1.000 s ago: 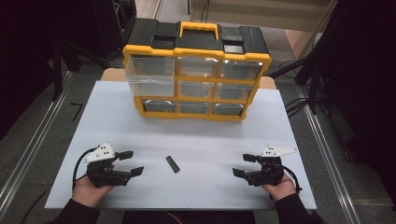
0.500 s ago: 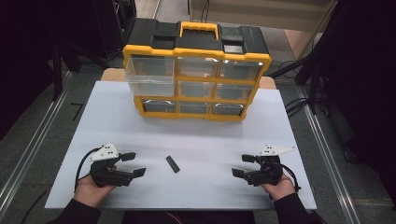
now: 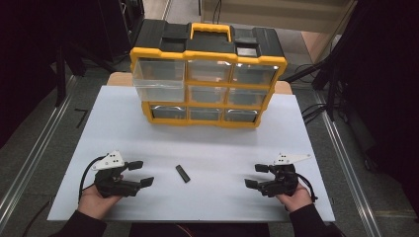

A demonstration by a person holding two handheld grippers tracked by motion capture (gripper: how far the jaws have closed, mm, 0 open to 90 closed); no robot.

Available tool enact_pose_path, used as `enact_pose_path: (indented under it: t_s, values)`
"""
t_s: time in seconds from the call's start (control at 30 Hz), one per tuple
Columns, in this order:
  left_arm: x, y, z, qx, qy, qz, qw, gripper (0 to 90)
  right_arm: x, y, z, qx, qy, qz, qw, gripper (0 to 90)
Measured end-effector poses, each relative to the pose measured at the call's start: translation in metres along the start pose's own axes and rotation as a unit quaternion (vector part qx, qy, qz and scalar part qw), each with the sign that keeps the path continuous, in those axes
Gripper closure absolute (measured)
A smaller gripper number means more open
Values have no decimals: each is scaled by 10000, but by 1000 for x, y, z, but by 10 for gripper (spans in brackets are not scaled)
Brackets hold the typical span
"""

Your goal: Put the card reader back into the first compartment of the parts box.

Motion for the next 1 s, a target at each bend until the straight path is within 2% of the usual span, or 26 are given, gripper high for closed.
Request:
enact_pose_path:
  t_s: [0.33,0.6,1.0]
  values:
    - [-1,0,0,-2,-31,18,10000,260,-4,5,5,107,101,-6,9999,188]
    - [0,0,-1,14,-82,16,10000,260,-15,21,15,231,275,-32,9994,188]
    - [0,0,0,50,-92,8,9999,260,-30,39,25,318,328,69,9989,188]
Point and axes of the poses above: each handheld gripper's, and its own axes: x roughly backward along the jaws, y roughly out of its top, z roughly to its left, the point moved 1 cm from there along -x, roughly forward along the jaws, and after that the axes turned 13 degrees about -y, right-handed, at the moved point
